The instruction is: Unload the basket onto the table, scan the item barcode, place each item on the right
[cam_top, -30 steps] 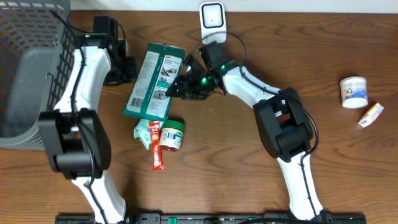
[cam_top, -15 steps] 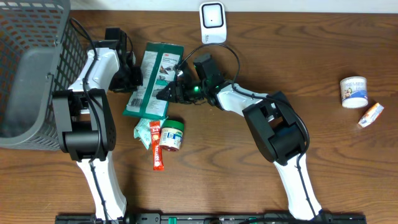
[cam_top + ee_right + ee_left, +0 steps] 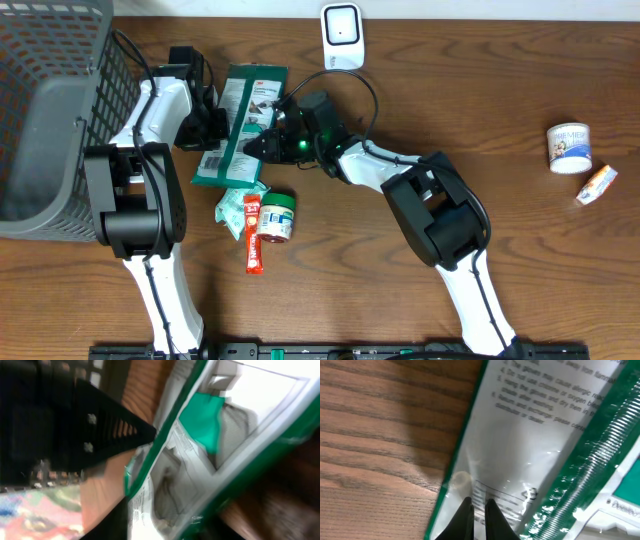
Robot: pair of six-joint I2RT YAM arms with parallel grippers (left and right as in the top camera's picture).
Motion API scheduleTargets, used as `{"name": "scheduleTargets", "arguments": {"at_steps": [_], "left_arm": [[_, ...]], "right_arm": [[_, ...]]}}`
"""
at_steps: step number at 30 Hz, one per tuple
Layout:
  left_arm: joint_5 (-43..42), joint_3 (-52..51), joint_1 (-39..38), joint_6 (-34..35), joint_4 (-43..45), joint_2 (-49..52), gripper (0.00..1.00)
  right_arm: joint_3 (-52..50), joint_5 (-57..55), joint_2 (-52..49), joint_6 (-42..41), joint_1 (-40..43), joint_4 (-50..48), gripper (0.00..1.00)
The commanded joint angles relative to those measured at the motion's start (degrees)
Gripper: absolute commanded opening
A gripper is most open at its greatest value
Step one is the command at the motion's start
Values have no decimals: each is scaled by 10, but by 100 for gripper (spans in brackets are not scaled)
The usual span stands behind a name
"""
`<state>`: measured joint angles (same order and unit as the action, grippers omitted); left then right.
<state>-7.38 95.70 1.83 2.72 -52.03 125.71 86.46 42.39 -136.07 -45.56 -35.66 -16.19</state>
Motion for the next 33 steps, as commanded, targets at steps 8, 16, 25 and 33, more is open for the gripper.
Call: {"name": "scheduleTargets", "arguments": {"at_steps": [8, 16, 25, 33], "left_arm": [[-1, 19, 2, -7, 0, -41, 7], [10, 19, 2, 28, 36, -308, 8], [140, 19, 2, 137, 43, -535, 9], [220, 19, 17, 189, 18, -545, 15]], "right_arm": [[0, 67, 14, 95, 2, -34, 1], [0, 17, 166, 405, 7, 261, 1], [0, -8, 318, 622, 7, 442, 1], [0, -195, 435, 803, 7, 510, 1]]}}
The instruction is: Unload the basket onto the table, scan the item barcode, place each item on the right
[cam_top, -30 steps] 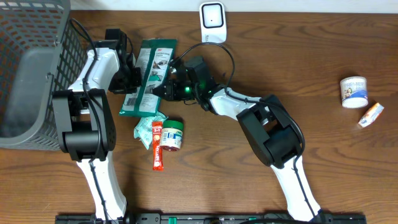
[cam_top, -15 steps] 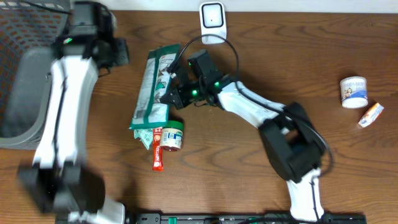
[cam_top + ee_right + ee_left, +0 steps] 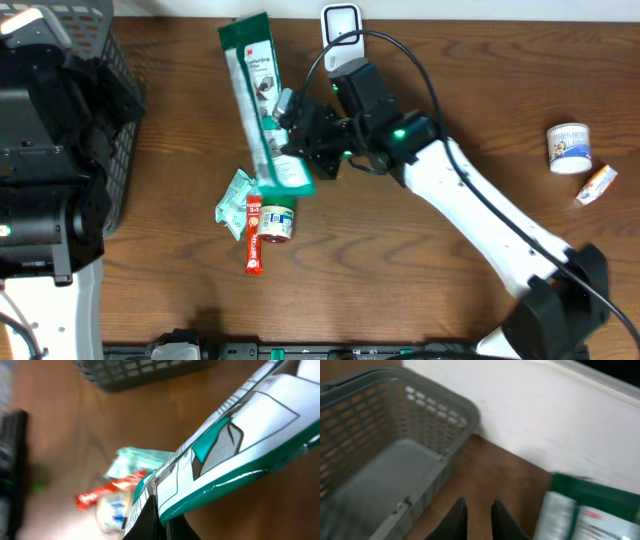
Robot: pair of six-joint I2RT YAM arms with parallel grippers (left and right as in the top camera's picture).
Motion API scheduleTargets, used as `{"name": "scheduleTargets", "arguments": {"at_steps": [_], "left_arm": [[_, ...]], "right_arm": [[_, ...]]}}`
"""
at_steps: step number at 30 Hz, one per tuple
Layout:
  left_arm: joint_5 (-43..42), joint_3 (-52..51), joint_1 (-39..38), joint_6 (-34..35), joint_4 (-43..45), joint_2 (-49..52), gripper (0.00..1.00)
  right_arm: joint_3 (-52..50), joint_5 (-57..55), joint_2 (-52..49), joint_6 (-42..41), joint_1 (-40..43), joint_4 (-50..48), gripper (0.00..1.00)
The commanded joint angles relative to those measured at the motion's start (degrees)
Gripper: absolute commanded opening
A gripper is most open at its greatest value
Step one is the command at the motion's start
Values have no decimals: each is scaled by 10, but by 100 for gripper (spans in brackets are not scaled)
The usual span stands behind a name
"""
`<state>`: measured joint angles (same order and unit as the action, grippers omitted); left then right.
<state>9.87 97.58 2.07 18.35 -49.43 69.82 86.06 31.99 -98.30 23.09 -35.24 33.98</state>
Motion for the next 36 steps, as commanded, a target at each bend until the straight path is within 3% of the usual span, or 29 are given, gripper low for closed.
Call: {"name": "scheduleTargets", "arguments": {"at_steps": [1, 5, 19, 26, 30, 33, 36], "left_arm": [[48, 0, 23, 37, -12, 20, 15], [47, 0, 58, 56, -41, 48, 15], [26, 0, 113, 56, -110, 95, 24], [11, -2, 113, 55, -149, 129, 25], [11, -2, 113, 55, -157, 160, 30], [11, -2, 113, 55, -165, 181, 42], [11, -2, 113, 55, -168, 198, 47]], "right_arm": [[3, -106, 70, 141, 3, 10, 1], [3, -127, 108, 214, 3, 7, 1], [69, -256, 115, 215, -47, -10, 1], [96, -397, 115, 270, -87, -39, 1], [96, -475, 113, 329, -123, -84, 1], [96, -541, 107, 379, -154, -127, 1], [96, -551, 103, 396, -166, -156, 1]]}}
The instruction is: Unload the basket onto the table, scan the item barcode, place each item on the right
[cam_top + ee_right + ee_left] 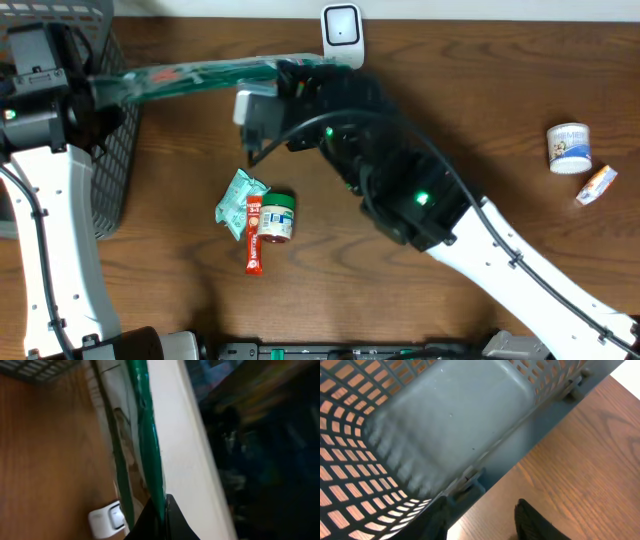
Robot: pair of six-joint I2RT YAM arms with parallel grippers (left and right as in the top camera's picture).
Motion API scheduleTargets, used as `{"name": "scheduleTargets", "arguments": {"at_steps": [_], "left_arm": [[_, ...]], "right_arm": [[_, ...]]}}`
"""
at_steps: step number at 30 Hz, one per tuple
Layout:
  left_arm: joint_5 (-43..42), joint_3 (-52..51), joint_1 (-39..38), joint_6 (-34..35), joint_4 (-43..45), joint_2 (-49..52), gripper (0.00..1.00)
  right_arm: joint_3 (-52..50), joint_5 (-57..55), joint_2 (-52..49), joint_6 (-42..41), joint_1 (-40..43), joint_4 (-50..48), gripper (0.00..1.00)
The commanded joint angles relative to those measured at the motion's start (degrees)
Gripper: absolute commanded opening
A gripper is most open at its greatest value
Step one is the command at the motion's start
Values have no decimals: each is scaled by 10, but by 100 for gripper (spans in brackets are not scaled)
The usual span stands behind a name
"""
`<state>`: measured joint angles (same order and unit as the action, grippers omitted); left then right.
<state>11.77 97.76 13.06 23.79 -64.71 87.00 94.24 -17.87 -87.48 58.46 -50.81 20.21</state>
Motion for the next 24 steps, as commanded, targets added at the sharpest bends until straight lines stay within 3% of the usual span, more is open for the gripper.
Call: {"name": "scheduleTargets", "arguments": {"at_steps": [1, 3, 6, 9, 11, 16, 19, 24], "left_arm": [[-8, -3, 3, 1, -17, 30, 48], [-15, -4, 3, -3, -26, 35, 48], [-87, -4, 3, -54, -23, 35, 49], [-172, -4, 3, -110, -16, 35, 56], [-211, -4, 3, -127, -7, 35, 62], [-217, -4, 3, -126, 1, 35, 66], [-219, -4, 2, -121, -7, 36, 66], [-265, -21, 0, -122, -34, 36, 65]], "right_arm": [[14, -52, -6, 42, -12, -22, 1], [14, -52, -6, 6, -14, -21, 1], [14, -44, -6, -116, -7, -15, 1], [14, 5, -6, -249, 17, 26, 1], [14, 79, -6, -352, 49, 68, 1], [11, 271, -14, -552, 139, 171, 1], [0, 350, -30, -615, 182, 219, 1], [-36, 445, -65, -633, 226, 293, 1]]}}
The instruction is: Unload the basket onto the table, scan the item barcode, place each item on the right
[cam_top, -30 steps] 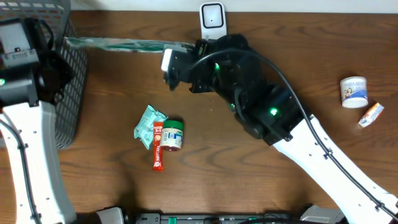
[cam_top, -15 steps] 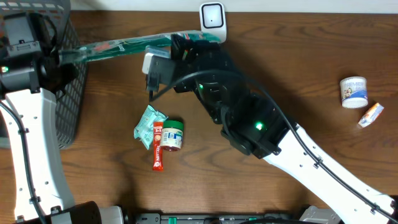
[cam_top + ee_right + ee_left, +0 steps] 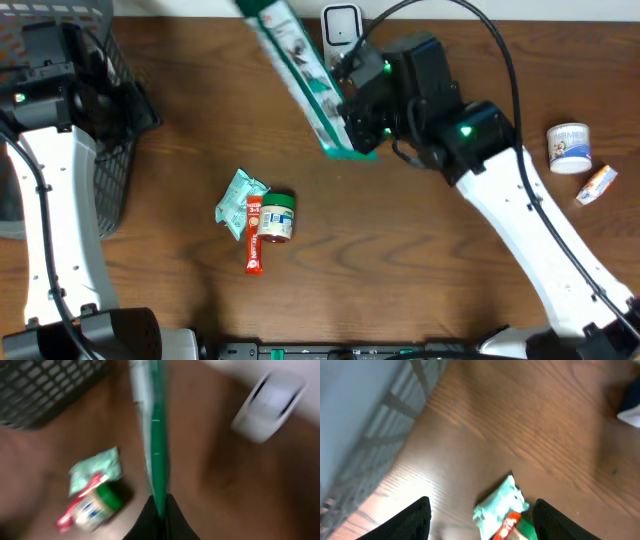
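Note:
A long green and white package hangs above the table, slanting from the top edge down to my right gripper, which is shut on its lower end. The right wrist view shows the package edge-on between the closed fingers. The white barcode scanner stands at the table's far edge, just right of the package's upper end, and shows blurred in the right wrist view. My left gripper is open by the basket, its fingers wide apart over a mint packet.
A grey basket stands at the far left. A mint packet, a red tube and a green-lidded jar lie together at the left middle. A white tub and a small tube lie at the right.
The package pointed left toward the basket, nearly level; now it slants down to the right beside the scanner, with my right gripper further right. My left gripper has turned from the basket toward the table.
The package lay on the table with both grippers on it. Then my right gripper held it up alone while the left arm stood by the basket. Then the package was raised level near the scanner, and now it slants beside the scanner.

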Robot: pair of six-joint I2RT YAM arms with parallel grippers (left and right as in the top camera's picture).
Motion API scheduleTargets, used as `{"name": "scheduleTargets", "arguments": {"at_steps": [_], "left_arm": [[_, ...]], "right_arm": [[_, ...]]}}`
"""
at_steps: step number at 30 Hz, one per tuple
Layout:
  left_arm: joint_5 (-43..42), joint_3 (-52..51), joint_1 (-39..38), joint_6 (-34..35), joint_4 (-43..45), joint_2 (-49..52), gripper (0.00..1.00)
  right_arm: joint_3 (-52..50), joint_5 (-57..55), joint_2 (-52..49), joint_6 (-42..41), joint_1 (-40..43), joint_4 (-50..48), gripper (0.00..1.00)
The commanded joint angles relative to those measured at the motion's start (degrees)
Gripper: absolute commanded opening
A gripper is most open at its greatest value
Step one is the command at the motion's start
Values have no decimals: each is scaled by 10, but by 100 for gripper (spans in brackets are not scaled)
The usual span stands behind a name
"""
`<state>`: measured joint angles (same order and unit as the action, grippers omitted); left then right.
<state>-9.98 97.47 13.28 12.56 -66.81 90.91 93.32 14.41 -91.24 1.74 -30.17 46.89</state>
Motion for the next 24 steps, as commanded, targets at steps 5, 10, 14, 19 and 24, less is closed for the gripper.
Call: {"name": "scheduleTargets", "arguments": {"at_steps": [5, 10, 14, 19, 24], "left_arm": [[-130, -82, -10, -60, -10, -3, 64], [-158, -146, -30, -64, 22, -3, 57], [-168, -183, -68, -82, 61, -3, 57], [-168, -230, -127, -76, 123, -2, 52], [-163, -289, -190, -56, 206, 14, 47]], "right_arm": [[-113, 214, -55, -28, 25, 28, 1], [-217, 228, -56, -33, 16, -3, 1], [-305, 228, -56, -76, 21, -91, 1], [-380, 228, -56, -121, 30, -196, 1], [-430, 223, -56, -161, 43, -240, 1]]}}
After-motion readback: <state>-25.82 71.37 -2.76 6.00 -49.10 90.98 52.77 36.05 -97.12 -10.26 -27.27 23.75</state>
